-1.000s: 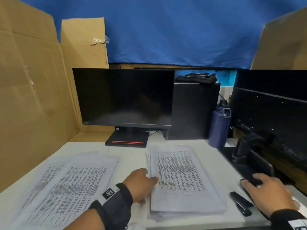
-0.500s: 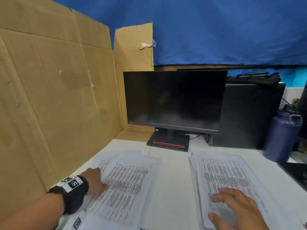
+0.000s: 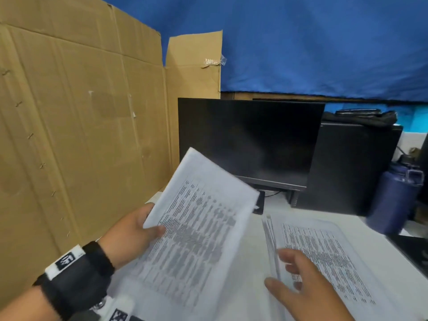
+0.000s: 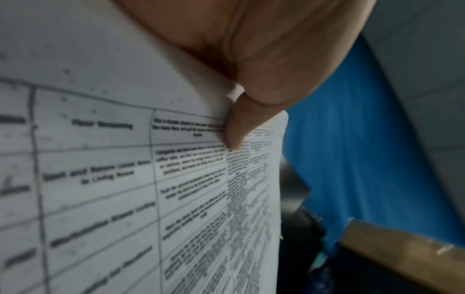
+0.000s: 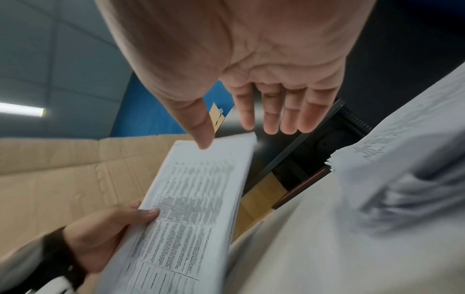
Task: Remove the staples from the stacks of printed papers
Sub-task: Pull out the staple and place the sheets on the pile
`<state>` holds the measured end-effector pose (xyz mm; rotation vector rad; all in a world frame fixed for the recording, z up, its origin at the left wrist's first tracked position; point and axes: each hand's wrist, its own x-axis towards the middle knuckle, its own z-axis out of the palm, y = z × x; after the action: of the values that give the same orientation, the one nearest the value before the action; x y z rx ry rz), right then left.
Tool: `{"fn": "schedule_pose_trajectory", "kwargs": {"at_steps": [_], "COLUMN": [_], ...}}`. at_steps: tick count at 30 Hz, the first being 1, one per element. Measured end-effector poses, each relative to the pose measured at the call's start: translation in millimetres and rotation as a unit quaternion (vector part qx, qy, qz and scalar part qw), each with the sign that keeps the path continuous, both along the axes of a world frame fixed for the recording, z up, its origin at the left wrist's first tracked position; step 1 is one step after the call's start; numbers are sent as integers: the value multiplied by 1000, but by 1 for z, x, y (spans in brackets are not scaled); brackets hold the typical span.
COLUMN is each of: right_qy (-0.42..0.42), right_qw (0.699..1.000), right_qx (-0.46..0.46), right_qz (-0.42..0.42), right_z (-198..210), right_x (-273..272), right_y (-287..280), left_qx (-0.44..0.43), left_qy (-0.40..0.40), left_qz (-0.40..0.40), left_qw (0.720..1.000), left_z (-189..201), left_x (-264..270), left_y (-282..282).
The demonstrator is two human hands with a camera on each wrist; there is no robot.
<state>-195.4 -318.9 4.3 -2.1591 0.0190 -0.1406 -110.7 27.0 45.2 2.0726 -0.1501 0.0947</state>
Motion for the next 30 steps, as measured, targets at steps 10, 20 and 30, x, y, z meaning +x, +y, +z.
{"fn": "schedule_pose_trajectory", "kwargs": {"at_steps": [10,20,30], "right_qy": [-43,5,136], "right_qw": [964,986,887], "right_qx": [250,157,-355], "right_qz": [-78,-58,-264], "right_z": [45,59,-81], "right_x": [-3,-42,-19], "right_y": [-19,-78,-222], "left_qx": [-281,-349,-341], "left_qy": [37,109,141], "left_qz": [-88,-58,-72], "left_qw": [955,929,927], "left_z": [17,11,-9], "left_x": [-54,-59,-68], "left_y": [-113,-156,-161]}}
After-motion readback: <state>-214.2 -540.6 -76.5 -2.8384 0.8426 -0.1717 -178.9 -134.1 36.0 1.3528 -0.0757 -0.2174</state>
